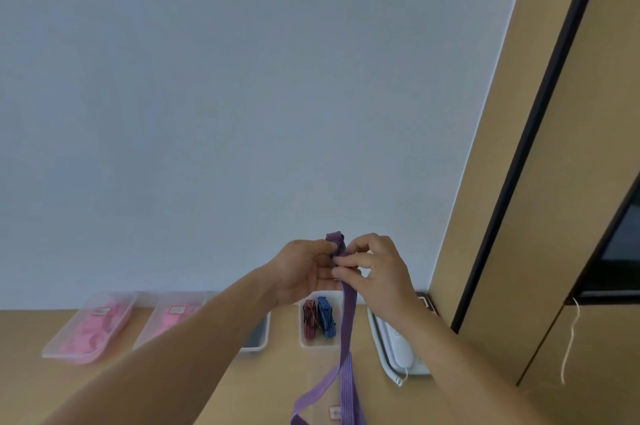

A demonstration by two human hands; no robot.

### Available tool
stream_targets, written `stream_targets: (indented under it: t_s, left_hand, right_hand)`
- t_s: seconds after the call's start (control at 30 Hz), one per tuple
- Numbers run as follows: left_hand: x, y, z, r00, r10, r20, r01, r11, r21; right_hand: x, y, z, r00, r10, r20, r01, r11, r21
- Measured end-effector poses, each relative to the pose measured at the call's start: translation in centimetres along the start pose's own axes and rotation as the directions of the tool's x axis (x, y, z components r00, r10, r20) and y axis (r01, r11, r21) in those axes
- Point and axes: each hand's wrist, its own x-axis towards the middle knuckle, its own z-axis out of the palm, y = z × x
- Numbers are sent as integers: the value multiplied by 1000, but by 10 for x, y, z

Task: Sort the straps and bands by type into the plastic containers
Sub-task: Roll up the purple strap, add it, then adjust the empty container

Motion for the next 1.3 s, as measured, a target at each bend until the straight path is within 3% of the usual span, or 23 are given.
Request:
stream_targets:
  t_s: [0.13, 0.23, 0.33, 0.4, 0.47, 0.77, 0.97, 1.17, 1.3]
  left_hand:
    - [2, 1, 2, 995, 82, -47, -82, 997, 0]
    - [3, 2, 4, 990, 136, -22, -136, 991, 2]
    - [3, 4, 6, 984, 180, 9, -180, 983, 24]
    - [3, 5, 7, 978, 207, 14, -208, 976, 71]
    - [4, 6, 6, 973, 230, 5, -229, 966, 120]
    - [-6, 13, 4, 955, 291, -64, -217, 827, 518]
    - [-9, 12, -1, 975, 212, -69, -132, 799, 586]
    - [-11, 18, 1, 981, 196, -9, -151, 783, 603]
    - [-7, 18, 0, 982, 184, -31, -129, 789, 601]
  right_hand:
    - [-5, 3, -1, 999, 33, 6, -33, 997, 73]
    - [-2, -2, -5, 964, 259, -64, -220, 906, 362]
    - [2, -9, -6, 868, 479, 133, -468, 697, 543]
    - [2, -14, -8, 818, 492, 299, -560, 565, 606]
    - [1, -18, -11, 797, 475, 374, -595, 513, 618]
    - [1, -25, -8, 813, 523, 256, -572, 640, 513]
    - [2, -28, -7, 850, 502, 156, -501, 684, 530]
    - [0, -21, -4, 828, 493, 268, -550, 620, 559]
    - [1, -20, 0, 807, 543, 231, -574, 633, 520]
